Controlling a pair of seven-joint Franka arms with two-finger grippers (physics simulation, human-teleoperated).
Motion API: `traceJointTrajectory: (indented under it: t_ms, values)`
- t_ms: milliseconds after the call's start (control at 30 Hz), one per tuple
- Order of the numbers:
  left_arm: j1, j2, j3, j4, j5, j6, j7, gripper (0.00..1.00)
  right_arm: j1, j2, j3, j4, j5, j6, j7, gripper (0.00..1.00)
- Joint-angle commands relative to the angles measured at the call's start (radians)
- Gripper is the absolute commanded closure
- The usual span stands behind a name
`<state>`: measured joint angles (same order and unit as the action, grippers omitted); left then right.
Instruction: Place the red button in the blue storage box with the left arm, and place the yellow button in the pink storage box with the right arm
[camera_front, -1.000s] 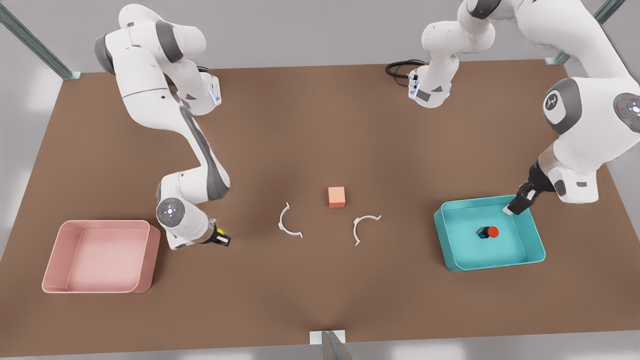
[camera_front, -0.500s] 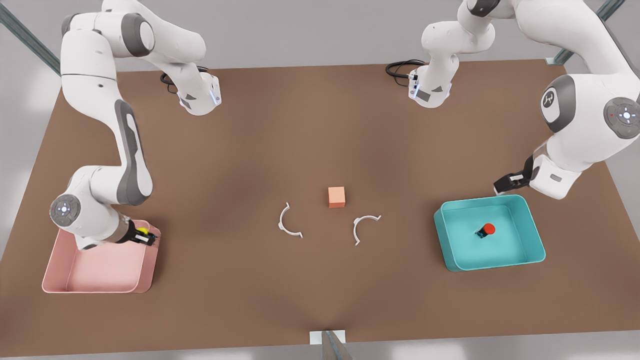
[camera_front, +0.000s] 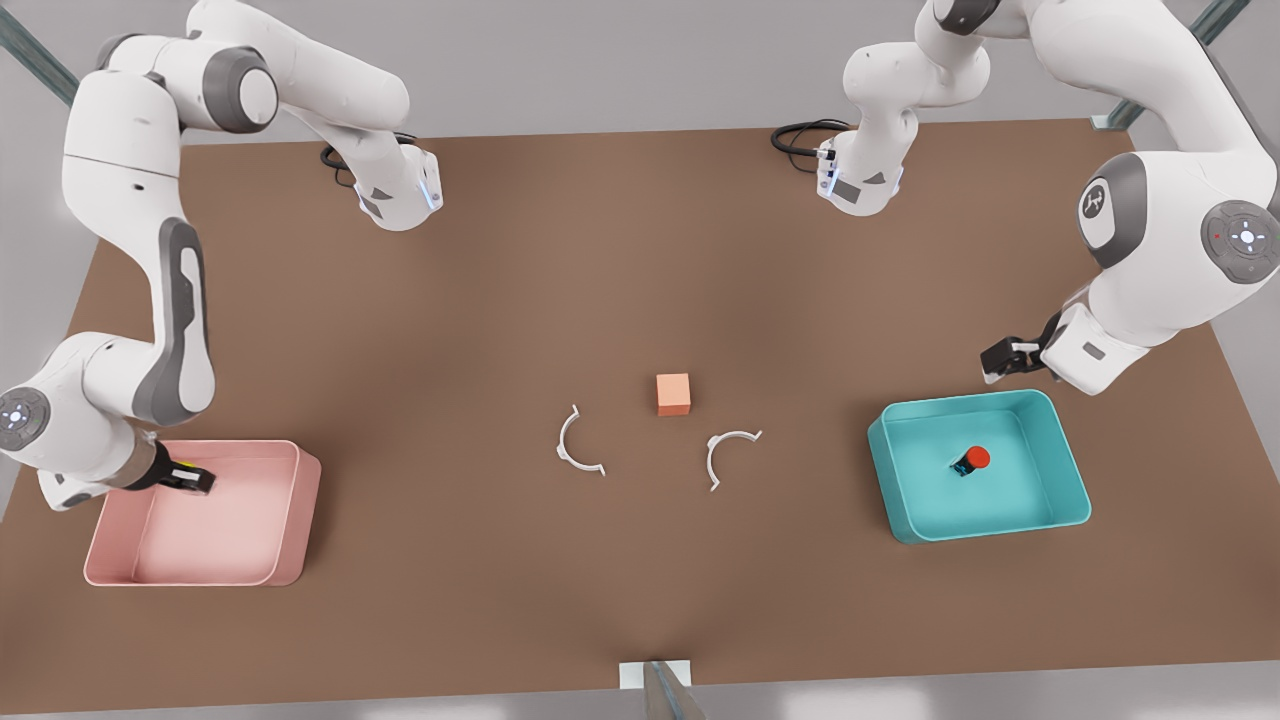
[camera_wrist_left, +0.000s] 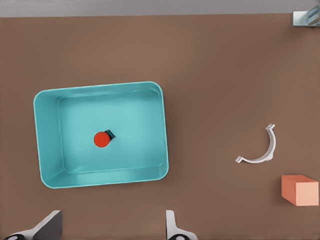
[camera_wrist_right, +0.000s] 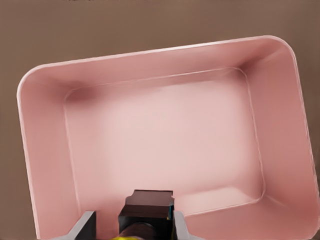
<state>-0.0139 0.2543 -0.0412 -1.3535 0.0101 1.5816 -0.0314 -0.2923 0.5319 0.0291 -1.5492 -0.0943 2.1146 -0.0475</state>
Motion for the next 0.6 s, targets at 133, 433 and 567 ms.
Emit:
traceJointTrajectory:
  t_ms: [133, 433, 567]
  values:
    - [0.0, -0.001, 0.0, 0.0, 0.001, -0.002, 0.148, 0.0, 0.015, -0.016, 0.011, 0.023, 0.002, -0.045, -0.319, 0.0]
    - [0.0, -0.003, 0.0, 0.0, 0.001, -0.002, 0.148, 0.0, 0.027, -0.276, 0.259, 0.17, -0.021, -0.52, -0.018, 0.0]
    - [0.0, -0.003, 0.0, 0.0, 0.001, -0.002, 0.146, 0.0, 0.208, -0.357, 0.089, 0.21, 0.082, -0.666, 0.075, 0.0]
